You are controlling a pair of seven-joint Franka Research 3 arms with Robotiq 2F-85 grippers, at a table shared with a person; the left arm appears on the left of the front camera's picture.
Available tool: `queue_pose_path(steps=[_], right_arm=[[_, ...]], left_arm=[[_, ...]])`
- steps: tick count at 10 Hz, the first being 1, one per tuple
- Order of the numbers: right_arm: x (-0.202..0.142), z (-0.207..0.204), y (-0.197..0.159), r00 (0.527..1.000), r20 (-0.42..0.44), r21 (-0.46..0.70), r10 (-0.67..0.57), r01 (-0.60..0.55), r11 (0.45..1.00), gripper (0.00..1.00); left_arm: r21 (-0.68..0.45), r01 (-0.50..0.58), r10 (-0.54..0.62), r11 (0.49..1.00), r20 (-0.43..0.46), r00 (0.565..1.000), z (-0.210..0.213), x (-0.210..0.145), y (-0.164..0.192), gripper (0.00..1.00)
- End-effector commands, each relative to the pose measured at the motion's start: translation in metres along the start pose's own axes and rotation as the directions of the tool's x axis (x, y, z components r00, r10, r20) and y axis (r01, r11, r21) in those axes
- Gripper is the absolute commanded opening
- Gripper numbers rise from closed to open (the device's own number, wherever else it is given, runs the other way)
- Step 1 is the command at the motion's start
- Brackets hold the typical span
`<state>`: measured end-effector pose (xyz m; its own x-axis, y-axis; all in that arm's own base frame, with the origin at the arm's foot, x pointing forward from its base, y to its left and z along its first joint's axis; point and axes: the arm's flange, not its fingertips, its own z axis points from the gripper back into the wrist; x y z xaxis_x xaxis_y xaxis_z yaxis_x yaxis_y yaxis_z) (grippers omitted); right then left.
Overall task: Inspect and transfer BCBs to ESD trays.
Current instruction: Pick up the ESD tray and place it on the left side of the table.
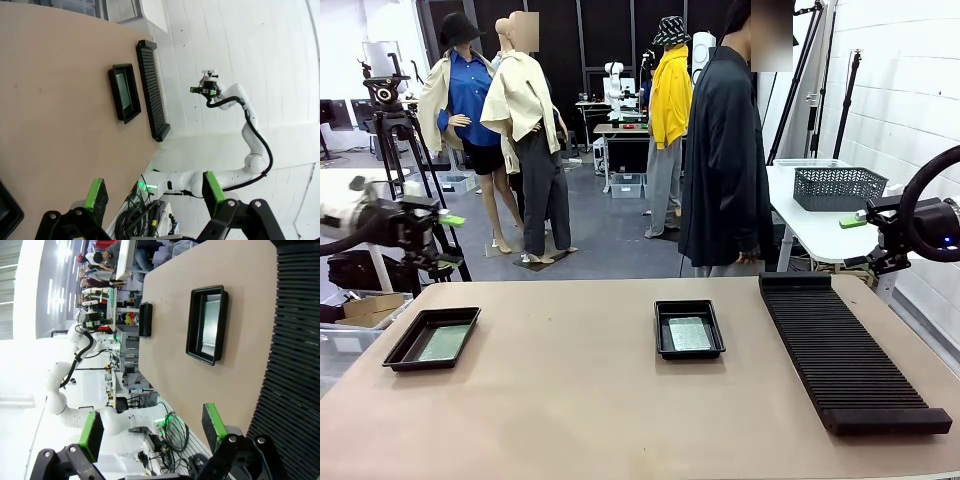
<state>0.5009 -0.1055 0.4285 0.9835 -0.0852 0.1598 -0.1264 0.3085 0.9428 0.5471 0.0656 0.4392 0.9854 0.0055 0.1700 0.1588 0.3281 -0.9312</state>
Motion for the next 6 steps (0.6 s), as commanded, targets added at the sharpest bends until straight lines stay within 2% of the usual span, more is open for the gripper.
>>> queue_pose_path(steps=[1,2,4,6], right_arm=[[0.0,0.001,0.002,1.0,0.002,-0.01,0.0,0.0,1.0,1.0],[0.0,0.001,0.002,1.0,0.002,-0.01,0.0,0.0,1.0,1.0],[0.0,0.001,0.002,1.0,0.002,-0.01,0.0,0.0,1.0,1.0],[0.0,0.001,0.002,1.0,0.002,-0.01,0.0,0.0,1.0,1.0]], left_arm=[[0.042,-0.002,0.002,0.999,0.003,1.0,-0.033,0.003,-0.01,1.0],[0.074,-0.001,0.002,0.997,-0.008,1.0,-0.063,0.009,-0.019,1.0],[0.162,-0.043,0.035,0.986,0.053,0.998,-0.119,0.019,-0.03,1.0],[0.216,-0.055,0.046,0.975,0.048,0.998,-0.162,0.022,-0.042,1.0]])
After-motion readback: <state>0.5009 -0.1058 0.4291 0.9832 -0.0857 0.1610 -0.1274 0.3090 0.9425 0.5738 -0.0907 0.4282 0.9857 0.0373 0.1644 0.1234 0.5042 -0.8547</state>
